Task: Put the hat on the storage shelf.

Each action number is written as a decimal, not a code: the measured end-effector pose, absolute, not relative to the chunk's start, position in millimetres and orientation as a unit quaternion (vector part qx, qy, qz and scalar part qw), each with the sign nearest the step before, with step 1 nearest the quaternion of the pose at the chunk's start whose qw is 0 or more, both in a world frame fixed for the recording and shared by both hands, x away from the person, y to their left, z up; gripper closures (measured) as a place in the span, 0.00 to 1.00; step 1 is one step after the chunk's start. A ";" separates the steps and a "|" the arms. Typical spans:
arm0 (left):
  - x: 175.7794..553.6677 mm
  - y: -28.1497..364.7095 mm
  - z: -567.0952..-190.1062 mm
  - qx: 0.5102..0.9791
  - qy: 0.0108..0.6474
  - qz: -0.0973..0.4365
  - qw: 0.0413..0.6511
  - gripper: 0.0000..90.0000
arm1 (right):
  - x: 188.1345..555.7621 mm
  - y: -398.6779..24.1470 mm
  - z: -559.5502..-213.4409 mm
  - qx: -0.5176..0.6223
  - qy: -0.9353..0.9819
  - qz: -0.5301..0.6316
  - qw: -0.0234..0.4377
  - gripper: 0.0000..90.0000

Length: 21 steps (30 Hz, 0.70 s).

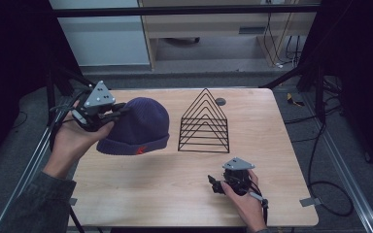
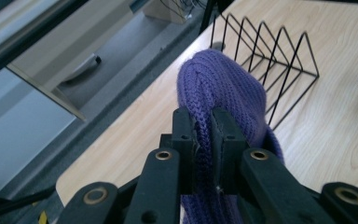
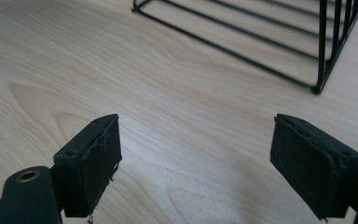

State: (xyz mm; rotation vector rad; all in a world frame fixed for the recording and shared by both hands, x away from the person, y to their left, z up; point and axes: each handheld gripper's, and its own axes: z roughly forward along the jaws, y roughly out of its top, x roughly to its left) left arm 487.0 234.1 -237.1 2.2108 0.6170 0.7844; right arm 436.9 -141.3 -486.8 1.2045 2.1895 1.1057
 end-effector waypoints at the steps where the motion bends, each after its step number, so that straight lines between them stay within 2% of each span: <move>1: 487.1 234.0 -234.3 0.853 0.236 0.305 0.352 0.90 | 436.7 -140.6 -482.8 0.428 0.784 0.399 0.206 0.20; 9: 484.1 232.0 -209.1 0.841 0.227 0.320 0.371 0.90 | 431.7 -126.1 -437.7 0.384 0.785 0.429 0.228 0.22; 14: 483.5 229.5 -198.1 0.835 0.221 0.323 0.386 0.90 | 431.3 -115.2 -400.6 0.356 0.784 0.450 0.237 0.29; 21: 476.9 221.4 -185.0 0.831 0.200 0.325 0.405 0.90 | 436.8 -96.9 -376.8 0.321 0.795 0.454 0.242 0.38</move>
